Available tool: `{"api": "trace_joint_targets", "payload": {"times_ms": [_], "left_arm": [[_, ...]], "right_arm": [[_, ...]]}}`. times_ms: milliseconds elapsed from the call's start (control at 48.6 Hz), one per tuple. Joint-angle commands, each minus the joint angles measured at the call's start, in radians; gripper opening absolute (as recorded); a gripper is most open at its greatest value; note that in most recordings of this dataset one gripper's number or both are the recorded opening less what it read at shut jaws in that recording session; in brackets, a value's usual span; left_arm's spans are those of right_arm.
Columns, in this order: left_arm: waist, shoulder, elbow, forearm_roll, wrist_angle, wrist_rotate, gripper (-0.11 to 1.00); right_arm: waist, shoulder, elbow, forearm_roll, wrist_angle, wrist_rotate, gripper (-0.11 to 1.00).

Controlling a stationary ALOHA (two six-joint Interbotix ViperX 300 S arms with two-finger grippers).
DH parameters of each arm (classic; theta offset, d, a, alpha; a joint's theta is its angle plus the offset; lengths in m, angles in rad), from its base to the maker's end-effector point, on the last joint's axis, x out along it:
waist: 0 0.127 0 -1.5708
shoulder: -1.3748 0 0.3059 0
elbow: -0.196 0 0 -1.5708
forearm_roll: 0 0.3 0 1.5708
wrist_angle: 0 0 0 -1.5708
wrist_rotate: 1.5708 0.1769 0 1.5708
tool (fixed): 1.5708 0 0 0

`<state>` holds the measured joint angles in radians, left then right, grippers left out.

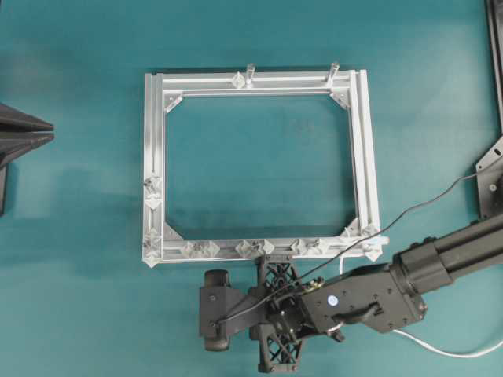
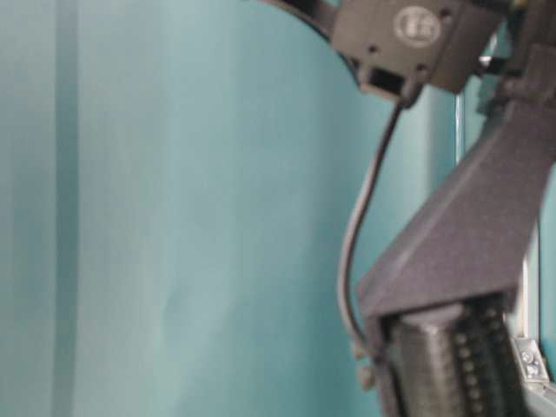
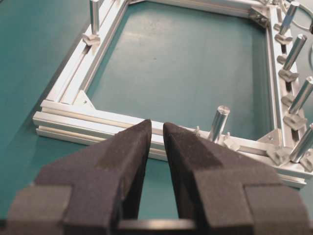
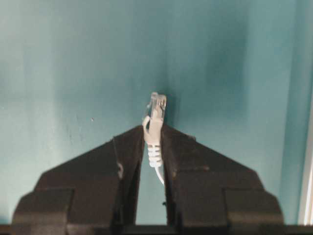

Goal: Move the cable alternately left and right between 8 closely spaced pins so it hooks onto each one.
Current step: 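Close the right gripper on the white cable's clear plug and lift it, then carry the plug with the right gripper up and left over the frame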

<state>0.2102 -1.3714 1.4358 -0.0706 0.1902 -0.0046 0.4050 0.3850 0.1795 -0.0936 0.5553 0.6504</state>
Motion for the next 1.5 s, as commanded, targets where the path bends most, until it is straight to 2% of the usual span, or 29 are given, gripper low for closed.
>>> {"api": "trace_joint_targets", "payload": {"times_ms": [0,206,288,349,555,740,1007,1131,1295,1480], "left_arm": [[-0.002,0.009,-0.011,0.003,-0.009,-0.002,0.24],[-0.002,0.009,-0.011,0.003,-0.009,-0.002,0.24],[-0.002,0.009,-0.011,0.003,-0.009,-0.002,0.24],[-0.002,0.009,-0.011,0.003,-0.011,-0.002,0.24],[-0.002,0.009,-0.011,0.003,-0.011,-0.002,0.24],[-0.002,0.009,-0.011,0.003,-0.009,-0.002,0.24],[-0.002,0.009,-0.011,0.003,-0.009,-0.002,0.24],[-0.002,0.008,-0.011,0.003,-0.011,-0.003,0.24],[-0.002,0.008,-0.011,0.003,-0.009,-0.003,0.24],[-0.002,0.009,-0.012,0.003,-0.009,-0.003,0.24]], "right_arm": [[0.005,-0.021,-0.040,0.000,0.031,0.003,0.13],[0.009,-0.043,-0.066,-0.002,0.118,0.020,0.13],[0.011,-0.058,-0.066,0.000,0.153,0.057,0.13],[0.012,-0.072,-0.067,-0.002,0.192,0.109,0.13],[0.026,-0.089,-0.066,-0.003,0.290,0.311,0.13],[0.063,-0.091,-0.066,-0.017,0.374,0.545,0.13],[0.120,-0.107,-0.061,-0.124,0.460,0.942,0.13],[0.138,-0.124,-0.051,-0.156,0.526,1.124,0.13],[0.150,-0.161,-0.020,-0.156,0.615,1.255,0.13],[0.143,-0.213,0.052,-0.158,0.629,1.310,0.13]]}}
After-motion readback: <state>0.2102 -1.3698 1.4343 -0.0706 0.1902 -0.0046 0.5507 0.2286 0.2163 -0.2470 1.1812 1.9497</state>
